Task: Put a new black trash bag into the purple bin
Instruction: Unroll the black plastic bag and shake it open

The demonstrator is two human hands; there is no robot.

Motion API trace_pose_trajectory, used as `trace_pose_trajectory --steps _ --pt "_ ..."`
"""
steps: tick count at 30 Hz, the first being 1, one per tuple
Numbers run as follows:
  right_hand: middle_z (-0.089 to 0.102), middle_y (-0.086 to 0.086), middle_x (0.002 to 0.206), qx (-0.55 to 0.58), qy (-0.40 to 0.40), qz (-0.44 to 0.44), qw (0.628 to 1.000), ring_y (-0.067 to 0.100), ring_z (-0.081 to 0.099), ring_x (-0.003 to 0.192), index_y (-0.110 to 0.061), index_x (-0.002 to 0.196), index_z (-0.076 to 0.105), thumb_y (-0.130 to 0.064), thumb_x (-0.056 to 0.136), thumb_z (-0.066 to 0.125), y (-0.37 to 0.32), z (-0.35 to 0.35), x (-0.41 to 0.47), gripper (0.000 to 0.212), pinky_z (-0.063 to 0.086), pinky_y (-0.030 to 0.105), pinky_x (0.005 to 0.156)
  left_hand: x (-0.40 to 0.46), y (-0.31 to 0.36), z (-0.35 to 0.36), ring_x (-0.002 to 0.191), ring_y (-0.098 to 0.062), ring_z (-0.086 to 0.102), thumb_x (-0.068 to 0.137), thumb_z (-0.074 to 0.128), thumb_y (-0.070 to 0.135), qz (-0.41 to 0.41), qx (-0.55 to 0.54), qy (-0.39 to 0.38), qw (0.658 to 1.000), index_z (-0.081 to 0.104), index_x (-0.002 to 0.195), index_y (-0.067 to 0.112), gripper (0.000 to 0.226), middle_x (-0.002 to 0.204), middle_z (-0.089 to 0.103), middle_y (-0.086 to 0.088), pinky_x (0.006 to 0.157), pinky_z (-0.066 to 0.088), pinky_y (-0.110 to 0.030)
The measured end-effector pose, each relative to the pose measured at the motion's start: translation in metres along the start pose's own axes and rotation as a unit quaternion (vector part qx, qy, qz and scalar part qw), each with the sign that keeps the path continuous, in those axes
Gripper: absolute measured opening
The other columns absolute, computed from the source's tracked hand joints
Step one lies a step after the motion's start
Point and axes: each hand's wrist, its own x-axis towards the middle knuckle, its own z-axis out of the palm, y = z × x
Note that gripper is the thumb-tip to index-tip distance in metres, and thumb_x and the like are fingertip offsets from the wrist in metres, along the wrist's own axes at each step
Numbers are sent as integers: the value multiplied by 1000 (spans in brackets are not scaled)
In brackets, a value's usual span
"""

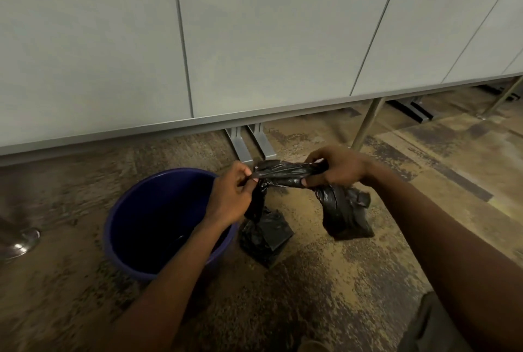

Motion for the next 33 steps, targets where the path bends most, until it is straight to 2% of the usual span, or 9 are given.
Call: trace_pose_trajectory --steps 6,9,13,16,19,22,25,28,33 --pt "78 10 97 296 37 37 954 26 75 86 -13 104 76 -44 88 81 -4 -4 6 35 59 41 79 -10 14 -11 122 -5 54 83 85 29 31 -54 147 987 57 135 26 59 134 58 11 102 44 -26" --pt "79 12 103 438 89 99 889 23 77 82 -11 116 73 -48 89 79 -6 0 17 46 59 33 69 -32 31 5 109 -5 62 82 73 53 96 -70 199 973 65 115 32 39 118 67 9 94 52 -29" --pt "79 19 112 566 80 144 808 28 79 89 -6 123 69 -45 98 68 -10 8 29 46 64 38 79 -49 54 21 105 0 69 73 56 88 -12 -189 -90 978 72 104 50 52 110 74 19 93 56 -34" --pt "77 18 115 595 48 139 790 31 74 101 -5 123 69 -46 104 58 -18 14 33 46 60 43 95 -54 60 29 120 0 66 70 75 77 -59 -220 -200 953 59 127 60 62 127 70 22 103 53 -35" --pt "72 16 126 506 58 128 851 28 70 106 -9 128 65 -52 103 57 -22 15 30 50 59 42 89 -50 65 30 120 -9 69 87 82 35 -86 -266 -130 951 60 134 43 53 128 74 13 105 55 -42" --pt "62 12 135 307 144 110 934 30 64 118 -12 143 53 -57 95 67 -23 20 25 67 58 46 92 -41 72 22 117 -17 72 95 74 25 -118 -294 -51 947 67 122 37 31 122 77 5 105 55 -49" --pt "69 11 120 312 199 22 929 30 68 109 -18 122 63 -68 87 70 -32 17 18 61 59 53 94 -30 76 13 115 -24 72 98 70 33 -157 -319 -11 934 74 119 24 23 116 79 -3 106 54 -54" --pt "71 2 105 318 99 -69 940 21 68 94 -25 110 69 -83 78 58 -44 11 9 68 55 37 75 -20 77 5 114 -27 73 100 67 42 -184 -342 6 922 75 115 20 28 113 80 -8 106 54 -55" --pt "77 -1 111 310 17 -134 941 10 73 98 -23 116 74 -35 92 78 -44 16 11 27 58 29 79 -15 76 -5 87 -11 80 94 63 61 -189 -300 0 935 75 103 32 32 94 83 4 71 63 -30"
